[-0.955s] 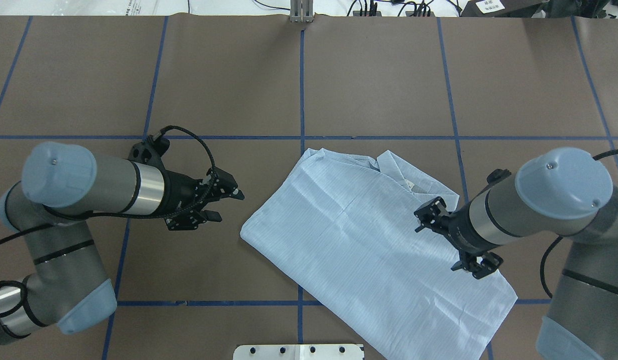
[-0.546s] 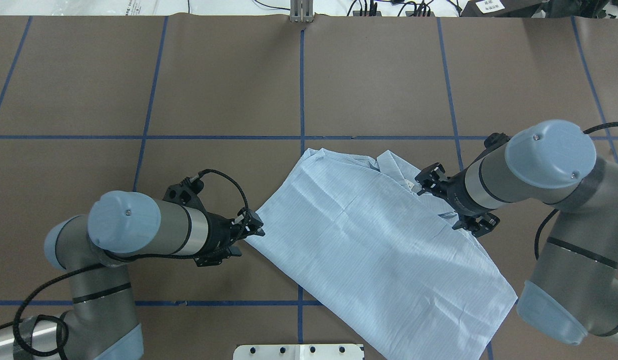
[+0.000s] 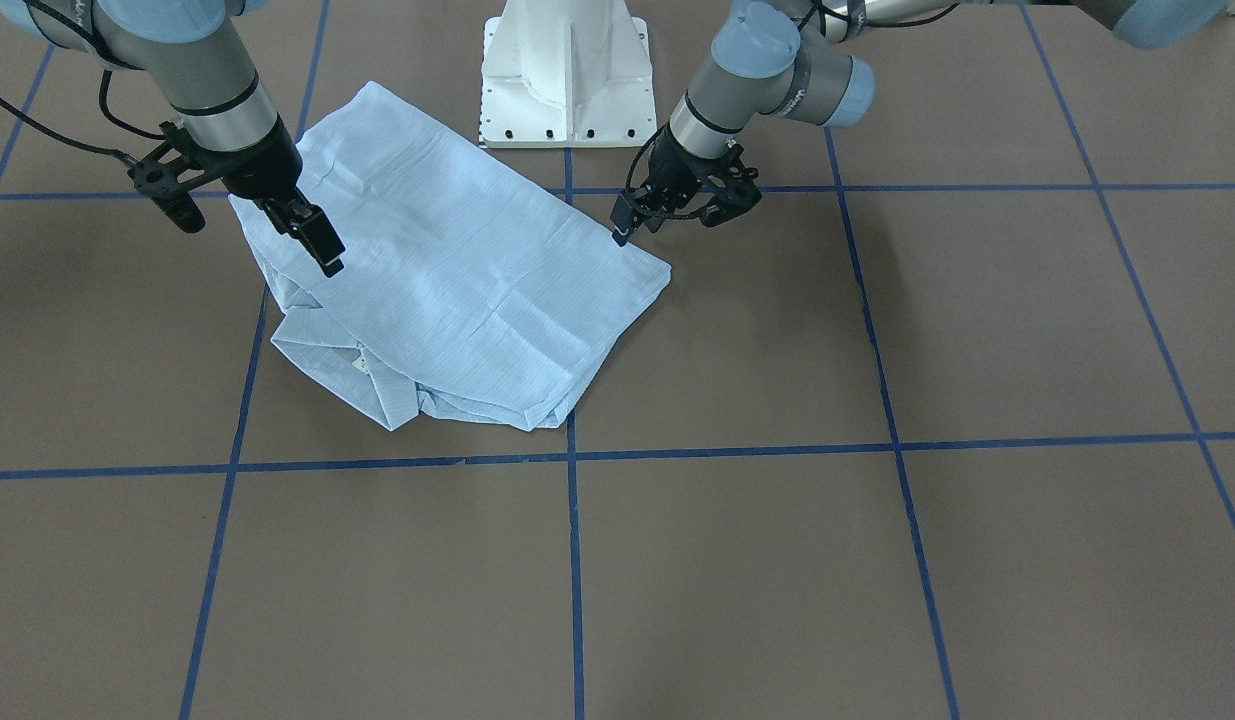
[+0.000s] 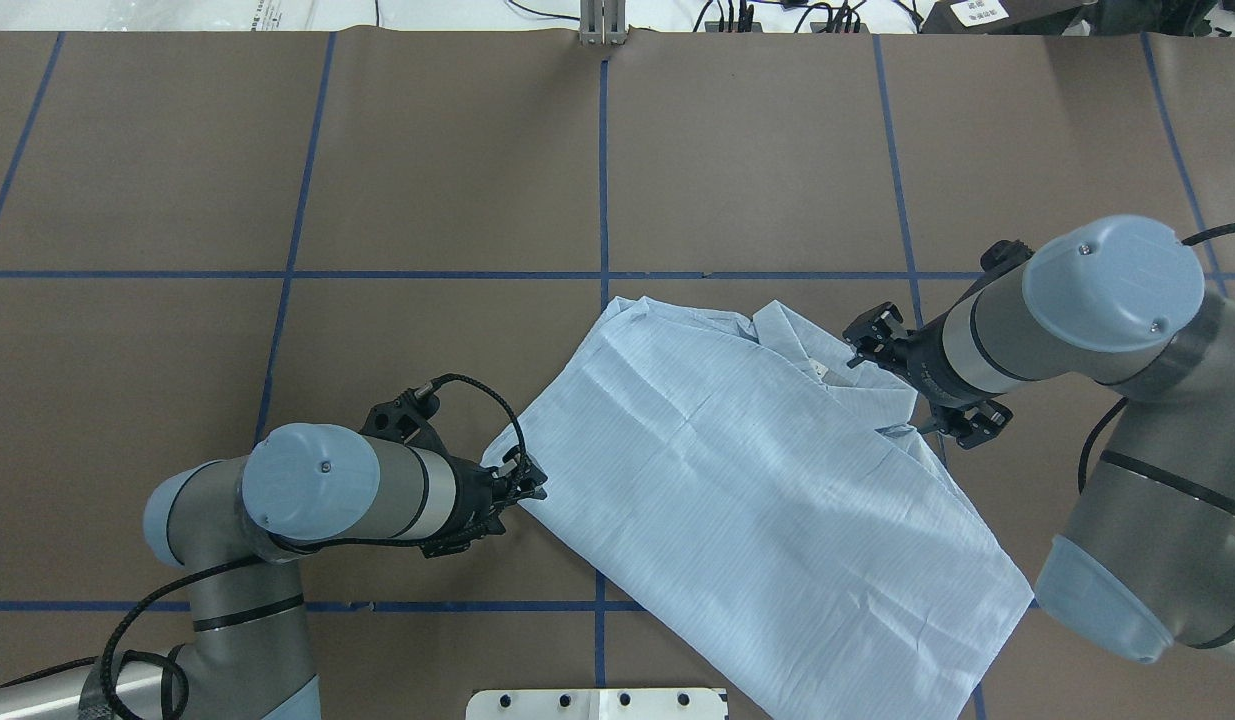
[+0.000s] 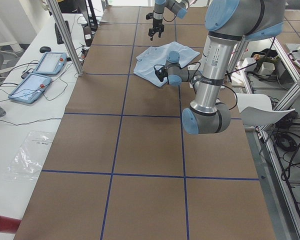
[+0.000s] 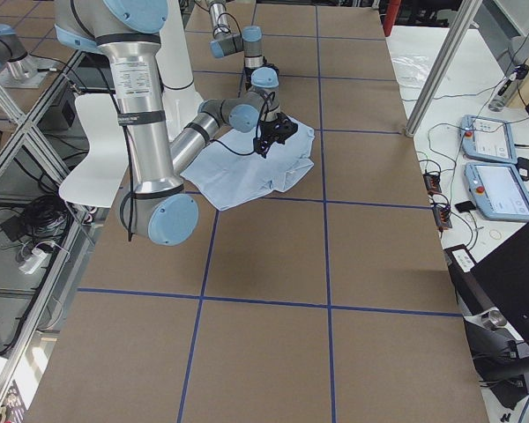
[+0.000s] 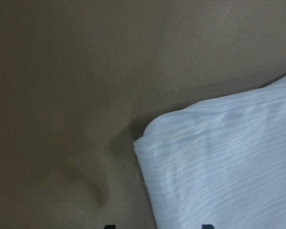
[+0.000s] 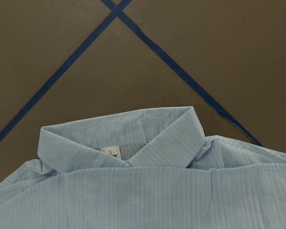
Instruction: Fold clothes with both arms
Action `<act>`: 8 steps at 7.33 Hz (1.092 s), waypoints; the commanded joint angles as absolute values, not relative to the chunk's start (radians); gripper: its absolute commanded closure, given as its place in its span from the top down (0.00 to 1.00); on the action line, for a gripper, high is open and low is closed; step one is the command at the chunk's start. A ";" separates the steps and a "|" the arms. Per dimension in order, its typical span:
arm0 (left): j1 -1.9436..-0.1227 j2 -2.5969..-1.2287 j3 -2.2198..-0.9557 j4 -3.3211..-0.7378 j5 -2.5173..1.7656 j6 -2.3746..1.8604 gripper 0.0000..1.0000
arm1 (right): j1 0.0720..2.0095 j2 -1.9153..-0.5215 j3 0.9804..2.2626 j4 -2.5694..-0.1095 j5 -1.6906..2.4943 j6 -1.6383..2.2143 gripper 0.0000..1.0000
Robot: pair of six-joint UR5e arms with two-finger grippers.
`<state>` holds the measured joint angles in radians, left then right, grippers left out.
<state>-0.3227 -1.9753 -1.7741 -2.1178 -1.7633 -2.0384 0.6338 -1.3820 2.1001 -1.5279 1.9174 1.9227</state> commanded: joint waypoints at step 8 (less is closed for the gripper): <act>-0.402 -1.982 -1.726 -2.112 -1.718 -1.915 0.00 | 0.646 -1.376 2.072 -1.526 1.917 1.896 1.00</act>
<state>-0.3736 -1.9825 -1.7279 -2.1135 -1.7202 -1.9652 0.6456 -1.3782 2.0777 -1.5275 1.9173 1.8963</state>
